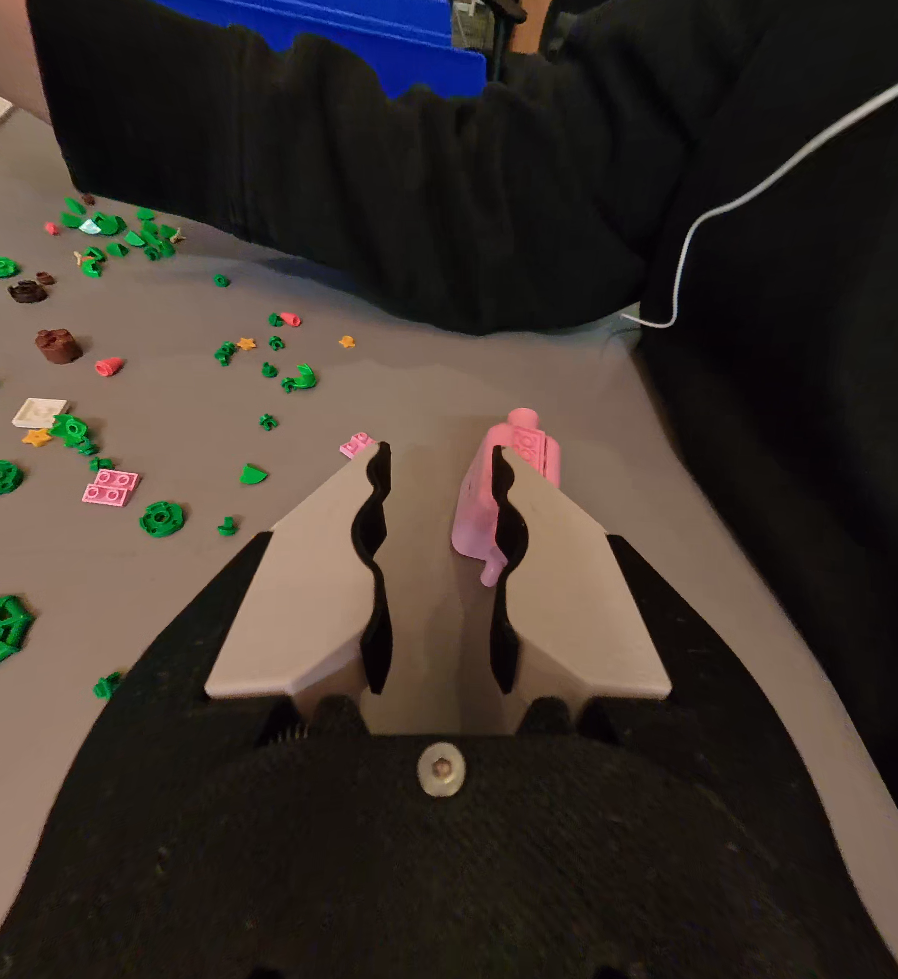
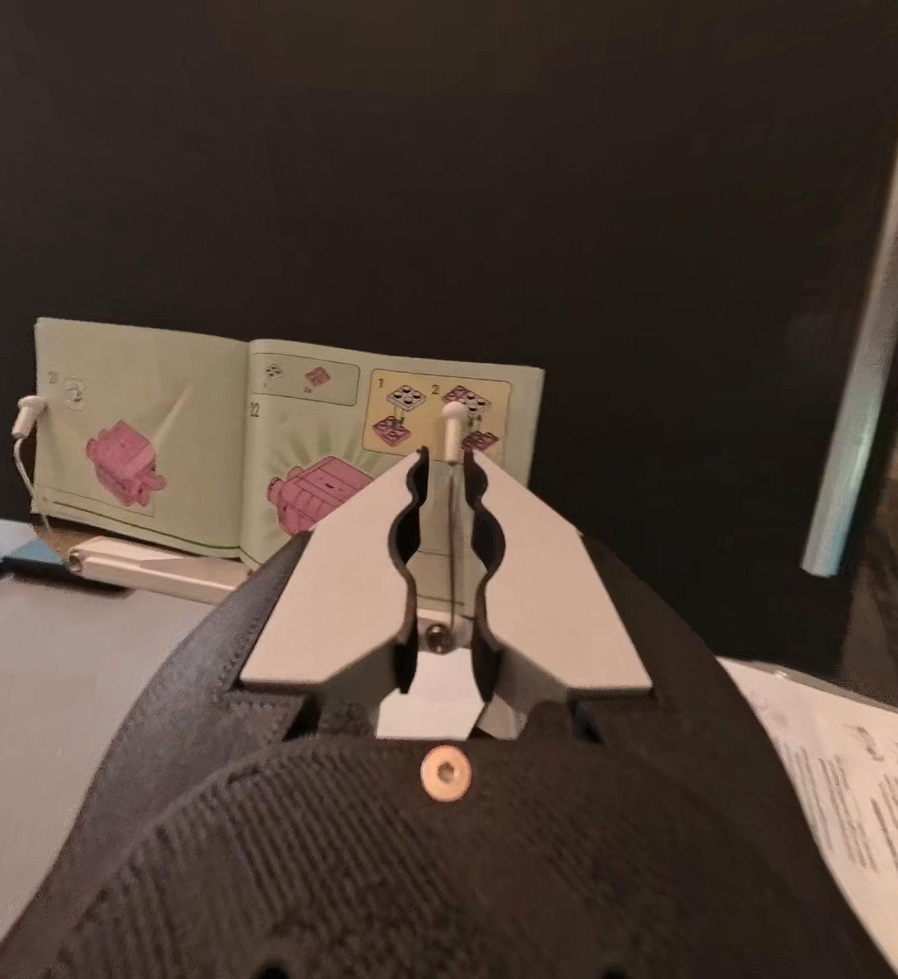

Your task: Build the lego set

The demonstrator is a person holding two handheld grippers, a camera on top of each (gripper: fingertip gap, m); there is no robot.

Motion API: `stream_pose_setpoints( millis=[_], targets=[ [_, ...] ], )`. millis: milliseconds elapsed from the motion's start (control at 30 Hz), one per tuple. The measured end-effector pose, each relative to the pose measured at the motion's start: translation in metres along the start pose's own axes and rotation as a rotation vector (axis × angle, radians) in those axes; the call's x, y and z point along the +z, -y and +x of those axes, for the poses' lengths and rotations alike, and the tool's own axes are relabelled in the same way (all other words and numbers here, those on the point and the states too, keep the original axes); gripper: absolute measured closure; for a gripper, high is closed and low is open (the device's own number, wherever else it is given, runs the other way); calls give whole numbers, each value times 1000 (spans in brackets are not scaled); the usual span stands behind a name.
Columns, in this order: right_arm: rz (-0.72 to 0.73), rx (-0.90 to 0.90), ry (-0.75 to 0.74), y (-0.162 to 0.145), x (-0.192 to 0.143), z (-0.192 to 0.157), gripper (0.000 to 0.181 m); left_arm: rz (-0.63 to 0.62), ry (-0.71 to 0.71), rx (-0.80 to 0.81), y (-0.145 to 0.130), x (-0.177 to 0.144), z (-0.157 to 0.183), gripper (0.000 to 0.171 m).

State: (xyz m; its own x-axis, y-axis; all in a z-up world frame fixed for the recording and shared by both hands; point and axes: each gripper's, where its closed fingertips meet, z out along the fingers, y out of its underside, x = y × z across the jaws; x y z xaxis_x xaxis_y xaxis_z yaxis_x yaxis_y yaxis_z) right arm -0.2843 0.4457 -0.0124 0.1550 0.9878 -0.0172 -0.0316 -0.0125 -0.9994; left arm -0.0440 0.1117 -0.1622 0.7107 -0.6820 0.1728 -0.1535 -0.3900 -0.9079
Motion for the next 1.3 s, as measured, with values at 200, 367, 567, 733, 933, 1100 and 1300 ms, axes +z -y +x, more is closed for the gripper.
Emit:
stream_pose_setpoints(
  millis=[200, 367, 567, 733, 933, 1100, 1300],
  targets=[
    [-39, -36, -12, -4, 7, 4, 178, -49, -25, -6, -10, 8, 3, 136],
    [-38, 13, -46, -4, 4, 13, 178, -56, -20, 2, -11, 8, 4, 136],
    [-8, 82, -118, -6, 0, 26, 178, -60, -17, 2, -11, 9, 4, 136],
    [-15, 82, -122, -5, 1, 27, 178, -61, -18, 1, -11, 9, 4, 136],
    [-13, 88, -109, -5, 1, 27, 177, -60, -17, -1, -11, 9, 3, 136],
    [48, 113, -89, 11, -7, 28, 158, -58, -13, 3, -10, 9, 3, 136],
    [106, 146, -111, 31, -25, 41, 155, -52, -7, 5, -9, 9, 2, 136]
  ],
)
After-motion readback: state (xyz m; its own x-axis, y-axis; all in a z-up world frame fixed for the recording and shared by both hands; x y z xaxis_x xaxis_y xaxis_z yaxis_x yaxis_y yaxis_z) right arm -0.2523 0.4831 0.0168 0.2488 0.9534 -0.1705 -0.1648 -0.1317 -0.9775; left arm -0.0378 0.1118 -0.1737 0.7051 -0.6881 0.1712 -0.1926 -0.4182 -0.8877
